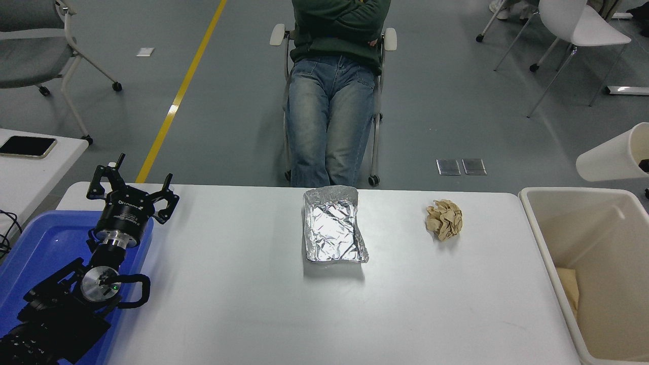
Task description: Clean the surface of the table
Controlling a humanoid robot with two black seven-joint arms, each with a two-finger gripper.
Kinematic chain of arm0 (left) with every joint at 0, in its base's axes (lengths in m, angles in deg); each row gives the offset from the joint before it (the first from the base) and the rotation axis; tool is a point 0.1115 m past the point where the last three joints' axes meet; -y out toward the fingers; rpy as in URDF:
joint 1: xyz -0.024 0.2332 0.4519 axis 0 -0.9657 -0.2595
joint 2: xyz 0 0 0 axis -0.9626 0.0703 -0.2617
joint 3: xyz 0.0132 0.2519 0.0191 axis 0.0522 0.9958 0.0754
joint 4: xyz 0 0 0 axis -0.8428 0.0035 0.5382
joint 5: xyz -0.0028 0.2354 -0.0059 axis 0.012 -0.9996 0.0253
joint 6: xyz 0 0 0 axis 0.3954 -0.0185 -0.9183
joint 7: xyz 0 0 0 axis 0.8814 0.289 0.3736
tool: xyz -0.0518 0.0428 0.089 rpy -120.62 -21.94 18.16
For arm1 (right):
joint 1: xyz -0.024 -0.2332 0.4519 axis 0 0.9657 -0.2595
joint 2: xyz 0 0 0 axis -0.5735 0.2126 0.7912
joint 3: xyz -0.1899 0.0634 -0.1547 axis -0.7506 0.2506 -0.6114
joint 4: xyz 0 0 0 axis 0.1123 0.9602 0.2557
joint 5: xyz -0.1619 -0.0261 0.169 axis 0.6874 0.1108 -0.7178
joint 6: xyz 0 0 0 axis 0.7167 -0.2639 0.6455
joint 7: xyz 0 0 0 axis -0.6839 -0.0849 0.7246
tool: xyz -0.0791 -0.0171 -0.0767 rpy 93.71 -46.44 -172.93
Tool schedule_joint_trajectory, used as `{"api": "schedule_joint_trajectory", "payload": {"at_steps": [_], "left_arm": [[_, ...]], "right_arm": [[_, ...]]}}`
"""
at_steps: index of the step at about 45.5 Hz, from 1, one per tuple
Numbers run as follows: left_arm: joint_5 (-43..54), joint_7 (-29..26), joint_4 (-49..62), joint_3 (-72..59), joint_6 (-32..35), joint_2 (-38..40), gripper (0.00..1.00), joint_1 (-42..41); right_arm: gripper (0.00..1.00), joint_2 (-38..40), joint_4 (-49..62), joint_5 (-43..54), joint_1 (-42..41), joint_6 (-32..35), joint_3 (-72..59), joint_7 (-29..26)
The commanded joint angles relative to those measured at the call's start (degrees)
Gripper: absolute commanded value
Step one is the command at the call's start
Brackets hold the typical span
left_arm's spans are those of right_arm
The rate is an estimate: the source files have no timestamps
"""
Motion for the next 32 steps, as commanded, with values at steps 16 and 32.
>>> {"api": "schedule_joint_trajectory", "payload": {"at_steps": [16,32], "left_arm": [[0.0,0.0,0.0,0.0,0.0,0.0,1.00,0.0],[0.0,0.0,0.0,0.0,0.0,0.0,1.00,0.0]], "right_arm": [[0.00,-0.2,1.1,0.5,0.5,-0.1,-0.3,0.0],[0.00,-2.2,11.4,0.6,5.5,-3.2,-0.8,0.0]]}}
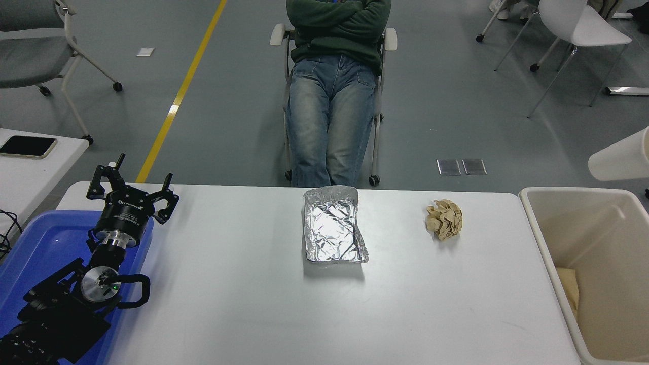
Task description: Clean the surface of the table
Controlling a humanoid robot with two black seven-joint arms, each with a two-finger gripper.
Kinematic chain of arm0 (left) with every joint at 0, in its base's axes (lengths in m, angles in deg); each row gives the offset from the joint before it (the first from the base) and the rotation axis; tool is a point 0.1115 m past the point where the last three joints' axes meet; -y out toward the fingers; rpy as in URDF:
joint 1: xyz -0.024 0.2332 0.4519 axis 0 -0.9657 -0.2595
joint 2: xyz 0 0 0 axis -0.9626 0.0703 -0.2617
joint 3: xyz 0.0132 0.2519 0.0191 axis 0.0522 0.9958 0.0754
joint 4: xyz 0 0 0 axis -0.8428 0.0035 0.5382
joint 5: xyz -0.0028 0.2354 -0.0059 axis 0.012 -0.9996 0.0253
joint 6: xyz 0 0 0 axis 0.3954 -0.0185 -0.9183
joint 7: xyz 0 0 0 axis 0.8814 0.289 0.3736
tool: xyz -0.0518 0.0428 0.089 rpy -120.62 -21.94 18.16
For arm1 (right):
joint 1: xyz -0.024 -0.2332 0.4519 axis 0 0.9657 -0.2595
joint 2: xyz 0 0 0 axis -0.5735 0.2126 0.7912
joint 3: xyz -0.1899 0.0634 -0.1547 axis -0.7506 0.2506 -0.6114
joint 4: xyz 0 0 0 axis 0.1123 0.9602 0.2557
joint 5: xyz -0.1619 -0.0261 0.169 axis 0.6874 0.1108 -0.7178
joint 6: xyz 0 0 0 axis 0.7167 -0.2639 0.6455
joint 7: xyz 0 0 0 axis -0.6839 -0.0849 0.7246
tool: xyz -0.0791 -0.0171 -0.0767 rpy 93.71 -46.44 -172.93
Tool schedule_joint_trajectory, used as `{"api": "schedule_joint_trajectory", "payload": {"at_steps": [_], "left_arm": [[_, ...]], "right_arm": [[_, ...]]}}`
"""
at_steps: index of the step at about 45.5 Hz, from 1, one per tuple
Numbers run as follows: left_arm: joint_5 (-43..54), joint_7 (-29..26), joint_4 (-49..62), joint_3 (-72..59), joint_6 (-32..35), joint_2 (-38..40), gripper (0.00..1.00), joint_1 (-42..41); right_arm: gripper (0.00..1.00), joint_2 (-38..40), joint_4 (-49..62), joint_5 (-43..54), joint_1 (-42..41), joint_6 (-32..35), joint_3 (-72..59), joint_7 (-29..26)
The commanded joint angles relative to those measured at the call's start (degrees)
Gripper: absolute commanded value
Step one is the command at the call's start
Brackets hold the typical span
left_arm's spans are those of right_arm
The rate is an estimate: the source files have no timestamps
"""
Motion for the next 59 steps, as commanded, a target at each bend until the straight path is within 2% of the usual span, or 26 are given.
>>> {"api": "schedule_joint_trajectory", "payload": {"at_steps": [1,16,27,40,50,59], "left_arm": [[0.0,0.0,0.0,0.0,0.0,0.0,1.00,0.0],[0.0,0.0,0.0,0.0,0.0,0.0,1.00,0.0],[0.0,0.0,0.0,0.0,0.0,0.0,1.00,0.0],[0.0,0.0,-0.1,0.0,0.0,0.0,1.00,0.0],[0.0,0.0,-0.1,0.0,0.0,0.0,1.00,0.0],[0.0,0.0,0.0,0.0,0.0,0.0,1.00,0.0]], "right_arm": [[0.00,-2.4,7.6,0.0,4.7,-2.6,-0.3,0.0],[0.00,-14.5,25.6,-1.4,17.6,-9.9,0.8,0.1],[0.00,-23.0,35.4,-8.0,26.6,-15.6,0.9,0.1],[0.00,-35.2,49.6,-9.4,38.0,-23.1,2.5,0.1],[0.00,-42.1,56.8,-9.4,44.2,-26.1,7.6,0.1],[0.00,-46.5,57.6,-9.4,47.8,-30.3,8.3,0.1]]}}
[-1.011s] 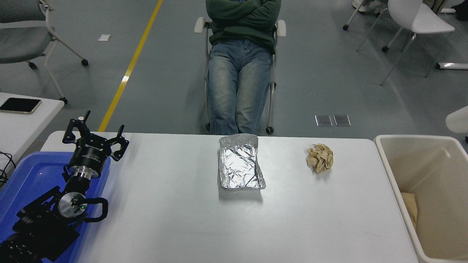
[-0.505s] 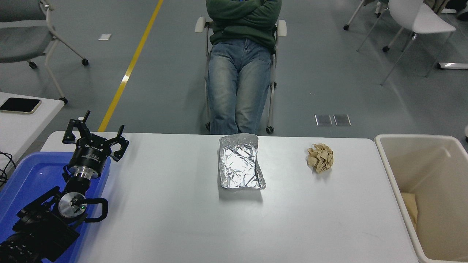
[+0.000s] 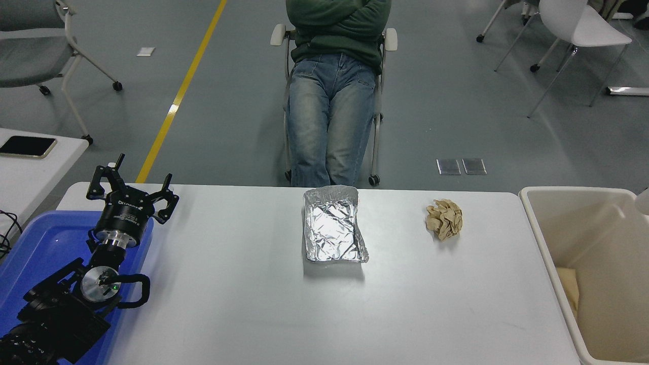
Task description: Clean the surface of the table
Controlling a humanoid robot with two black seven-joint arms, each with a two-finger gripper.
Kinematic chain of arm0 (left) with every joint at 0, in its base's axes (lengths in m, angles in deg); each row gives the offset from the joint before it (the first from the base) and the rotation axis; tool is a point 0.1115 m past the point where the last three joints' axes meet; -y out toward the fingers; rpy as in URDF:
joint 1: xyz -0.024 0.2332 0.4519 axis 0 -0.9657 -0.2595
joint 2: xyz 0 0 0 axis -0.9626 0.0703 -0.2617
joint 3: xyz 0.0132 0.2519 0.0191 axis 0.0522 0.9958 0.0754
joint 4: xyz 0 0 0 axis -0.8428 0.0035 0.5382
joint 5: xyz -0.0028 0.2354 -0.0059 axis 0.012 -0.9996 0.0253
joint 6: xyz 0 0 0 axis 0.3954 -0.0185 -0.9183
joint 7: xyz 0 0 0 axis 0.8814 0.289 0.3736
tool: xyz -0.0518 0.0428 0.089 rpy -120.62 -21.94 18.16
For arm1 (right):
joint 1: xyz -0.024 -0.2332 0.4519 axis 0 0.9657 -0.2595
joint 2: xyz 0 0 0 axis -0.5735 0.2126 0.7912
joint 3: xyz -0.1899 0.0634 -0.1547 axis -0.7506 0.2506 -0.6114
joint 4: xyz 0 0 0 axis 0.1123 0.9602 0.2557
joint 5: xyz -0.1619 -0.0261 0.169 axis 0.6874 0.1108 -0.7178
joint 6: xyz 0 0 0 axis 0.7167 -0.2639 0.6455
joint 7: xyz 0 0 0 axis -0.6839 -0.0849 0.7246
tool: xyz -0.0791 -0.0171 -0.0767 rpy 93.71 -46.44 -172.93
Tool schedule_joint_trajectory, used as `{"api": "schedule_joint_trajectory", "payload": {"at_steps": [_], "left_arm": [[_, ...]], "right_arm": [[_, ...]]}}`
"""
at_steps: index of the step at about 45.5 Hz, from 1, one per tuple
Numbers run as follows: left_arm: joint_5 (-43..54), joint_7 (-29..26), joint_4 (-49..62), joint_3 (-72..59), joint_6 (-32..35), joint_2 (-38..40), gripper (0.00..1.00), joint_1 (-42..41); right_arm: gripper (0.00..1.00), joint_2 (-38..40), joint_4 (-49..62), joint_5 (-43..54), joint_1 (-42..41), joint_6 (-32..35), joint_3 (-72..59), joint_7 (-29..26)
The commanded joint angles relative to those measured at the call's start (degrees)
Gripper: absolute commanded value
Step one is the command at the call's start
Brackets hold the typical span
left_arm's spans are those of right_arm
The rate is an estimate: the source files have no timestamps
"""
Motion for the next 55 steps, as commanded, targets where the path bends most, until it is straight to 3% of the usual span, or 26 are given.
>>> {"api": "schedule_joint_trajectory", "payload": {"at_steps": [1,18,39,40,41,43,55], "left_arm": [[0.0,0.0,0.0,0.0,0.0,0.0,1.00,0.0],[0.0,0.0,0.0,0.0,0.0,0.0,1.00,0.0],[0.0,0.0,0.0,0.0,0.0,0.0,1.00,0.0],[0.0,0.0,0.0,0.0,0.0,0.0,1.00,0.0],[0.0,0.0,0.0,0.0,0.0,0.0,1.00,0.0],[0.0,0.0,0.0,0.0,0.0,0.0,1.00,0.0],[0.0,0.0,0.0,0.0,0.0,0.0,1.00,0.0]], "right_arm": [[0.00,-6.7,3.8,-0.2,5.8,-5.5,2.0,0.0],[0.00,-10.5,3.9,-0.2,8.5,-11.7,6.2,0.0],[0.00,-11.1,3.9,-2.2,9.5,-13.3,7.7,-0.1],[0.17,-11.1,3.9,-2.4,9.5,-13.4,7.7,-0.1],[0.41,-11.1,3.9,-2.6,9.5,-13.6,7.7,0.0],[1.00,-11.1,4.0,-2.8,9.3,-14.3,7.8,0.1],[1.00,-10.8,3.9,-8.8,9.0,-14.9,10.4,0.0]]}}
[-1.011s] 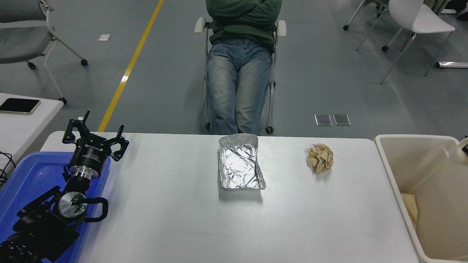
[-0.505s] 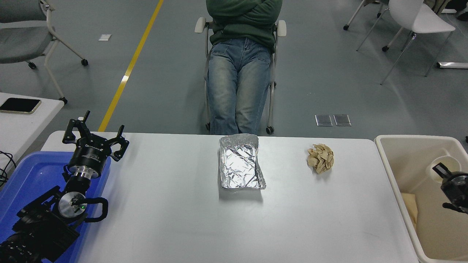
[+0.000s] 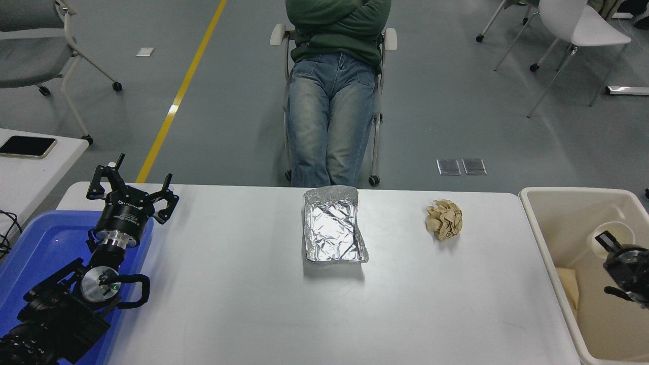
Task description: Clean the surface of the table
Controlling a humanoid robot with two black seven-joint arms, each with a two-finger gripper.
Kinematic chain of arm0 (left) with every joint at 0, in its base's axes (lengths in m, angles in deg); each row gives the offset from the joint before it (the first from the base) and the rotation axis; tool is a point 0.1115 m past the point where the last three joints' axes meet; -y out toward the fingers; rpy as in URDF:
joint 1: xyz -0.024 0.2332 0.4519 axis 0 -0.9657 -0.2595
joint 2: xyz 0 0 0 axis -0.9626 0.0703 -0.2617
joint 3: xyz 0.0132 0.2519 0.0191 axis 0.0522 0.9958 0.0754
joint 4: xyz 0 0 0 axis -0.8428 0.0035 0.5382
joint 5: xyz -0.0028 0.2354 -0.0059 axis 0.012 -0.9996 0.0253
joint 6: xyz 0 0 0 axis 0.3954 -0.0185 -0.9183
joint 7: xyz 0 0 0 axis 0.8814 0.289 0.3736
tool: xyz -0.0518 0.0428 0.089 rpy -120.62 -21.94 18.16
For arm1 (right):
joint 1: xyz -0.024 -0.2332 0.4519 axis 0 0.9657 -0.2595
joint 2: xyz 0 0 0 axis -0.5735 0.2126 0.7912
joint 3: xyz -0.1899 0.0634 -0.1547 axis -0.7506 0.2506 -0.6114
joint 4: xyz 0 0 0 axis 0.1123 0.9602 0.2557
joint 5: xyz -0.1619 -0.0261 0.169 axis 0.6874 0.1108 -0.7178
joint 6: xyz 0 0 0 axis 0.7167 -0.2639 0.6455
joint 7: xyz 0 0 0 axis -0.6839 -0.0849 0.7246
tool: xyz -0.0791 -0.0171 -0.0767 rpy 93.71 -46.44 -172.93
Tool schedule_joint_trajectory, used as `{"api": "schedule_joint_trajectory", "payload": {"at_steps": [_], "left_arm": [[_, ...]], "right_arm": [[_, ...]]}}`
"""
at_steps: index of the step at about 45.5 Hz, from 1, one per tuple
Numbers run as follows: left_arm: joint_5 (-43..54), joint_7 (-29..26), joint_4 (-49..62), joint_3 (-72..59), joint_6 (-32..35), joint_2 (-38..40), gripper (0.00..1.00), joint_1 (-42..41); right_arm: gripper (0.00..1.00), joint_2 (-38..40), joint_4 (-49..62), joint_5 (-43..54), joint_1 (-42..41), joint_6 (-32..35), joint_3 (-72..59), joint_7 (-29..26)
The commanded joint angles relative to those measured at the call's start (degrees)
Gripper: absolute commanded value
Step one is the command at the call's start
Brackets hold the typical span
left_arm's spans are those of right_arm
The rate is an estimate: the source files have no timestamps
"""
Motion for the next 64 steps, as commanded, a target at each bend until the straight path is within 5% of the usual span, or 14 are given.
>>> {"api": "schedule_joint_trajectory", "payload": {"at_steps": [1,34,49,64], "left_arm": [[0.0,0.0,0.0,0.0,0.0,0.0,1.00,0.0],[0.0,0.0,0.0,0.0,0.0,0.0,1.00,0.0],[0.0,0.0,0.0,0.0,0.0,0.0,1.00,0.0],[0.0,0.0,0.0,0.0,0.0,0.0,1.00,0.0]], "right_arm": [[1.00,0.2,-0.1,-4.4,-0.4,-0.7,1.8,0.0],[1.00,4.5,-2.9,-4.6,-4.4,0.4,1.9,0.5],[1.00,20.4,-35.3,-4.5,-9.2,0.6,16.6,0.6],[1.00,23.1,-50.8,-4.5,-10.3,0.6,25.1,0.6]]}}
